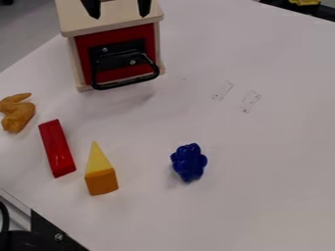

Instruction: Move the yellow triangle to the upper right side of the table

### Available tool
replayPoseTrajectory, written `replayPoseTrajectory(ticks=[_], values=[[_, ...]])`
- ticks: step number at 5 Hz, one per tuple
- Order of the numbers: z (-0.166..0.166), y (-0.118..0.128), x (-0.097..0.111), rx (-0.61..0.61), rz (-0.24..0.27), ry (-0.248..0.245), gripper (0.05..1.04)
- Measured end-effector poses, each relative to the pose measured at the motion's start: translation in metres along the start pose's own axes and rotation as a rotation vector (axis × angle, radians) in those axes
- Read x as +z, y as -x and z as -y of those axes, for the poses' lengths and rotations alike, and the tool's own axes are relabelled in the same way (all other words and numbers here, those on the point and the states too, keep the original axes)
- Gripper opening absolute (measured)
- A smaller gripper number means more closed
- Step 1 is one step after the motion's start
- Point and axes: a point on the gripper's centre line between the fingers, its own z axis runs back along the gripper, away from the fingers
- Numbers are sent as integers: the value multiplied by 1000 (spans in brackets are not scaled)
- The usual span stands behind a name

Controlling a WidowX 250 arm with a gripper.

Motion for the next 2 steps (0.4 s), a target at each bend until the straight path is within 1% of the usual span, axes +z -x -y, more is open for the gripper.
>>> replayPoseTrajectory(ticks=[1, 2], values=[[-1, 6, -9, 0, -35, -7, 999], [-12, 29, -25, 45, -101, -1, 999]])
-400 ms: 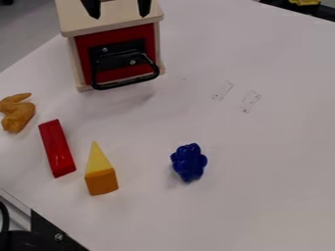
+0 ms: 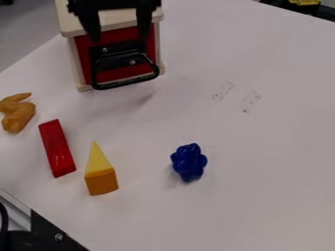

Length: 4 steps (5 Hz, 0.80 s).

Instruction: Move the yellow triangle to the upper right side of the table

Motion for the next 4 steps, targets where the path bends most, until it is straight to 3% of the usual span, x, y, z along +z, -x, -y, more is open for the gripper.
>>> replayPoseTrajectory(ticks=[3, 4], values=[[-26, 61, -37, 42, -86, 4, 999], [-20, 73, -46, 36, -85, 47, 999]])
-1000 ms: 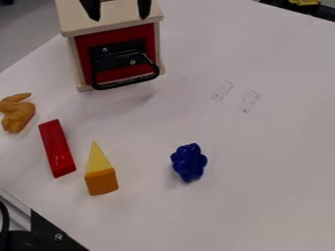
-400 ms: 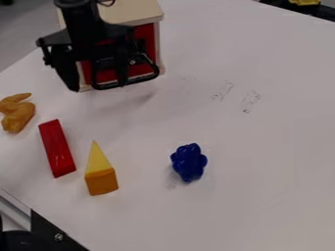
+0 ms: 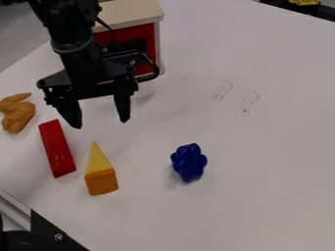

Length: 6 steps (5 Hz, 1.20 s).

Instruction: Move the yellow triangle to the upper right side of the table

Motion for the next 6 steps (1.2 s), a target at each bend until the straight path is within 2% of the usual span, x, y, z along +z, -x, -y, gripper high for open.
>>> replayPoseTrajectory(ticks=[2, 4, 5, 6], values=[[-11, 19, -34, -33, -83, -69, 999], [-24, 31, -54, -16, -145, -111, 965], [-28, 34, -59, -3, -126, -121, 685], [-26, 34, -60, 12, -119, -108, 469]])
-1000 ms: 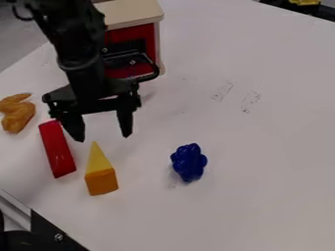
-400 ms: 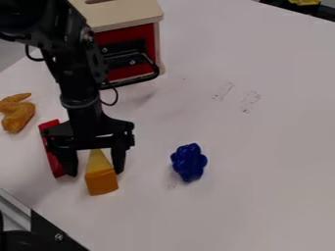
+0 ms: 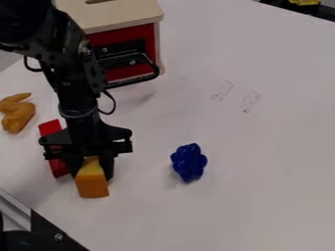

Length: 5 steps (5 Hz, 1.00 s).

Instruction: Move the yellow triangle to the upper right side of the table

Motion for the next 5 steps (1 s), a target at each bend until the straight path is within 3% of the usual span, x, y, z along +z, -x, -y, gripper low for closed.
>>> replayPoseTrajectory(ticks=[2, 3, 5], values=[[4, 2, 3, -31, -12, -3, 464], [23, -12, 33, -89, 41, 15, 464], [78, -48, 76, -193, 134, 117, 464]])
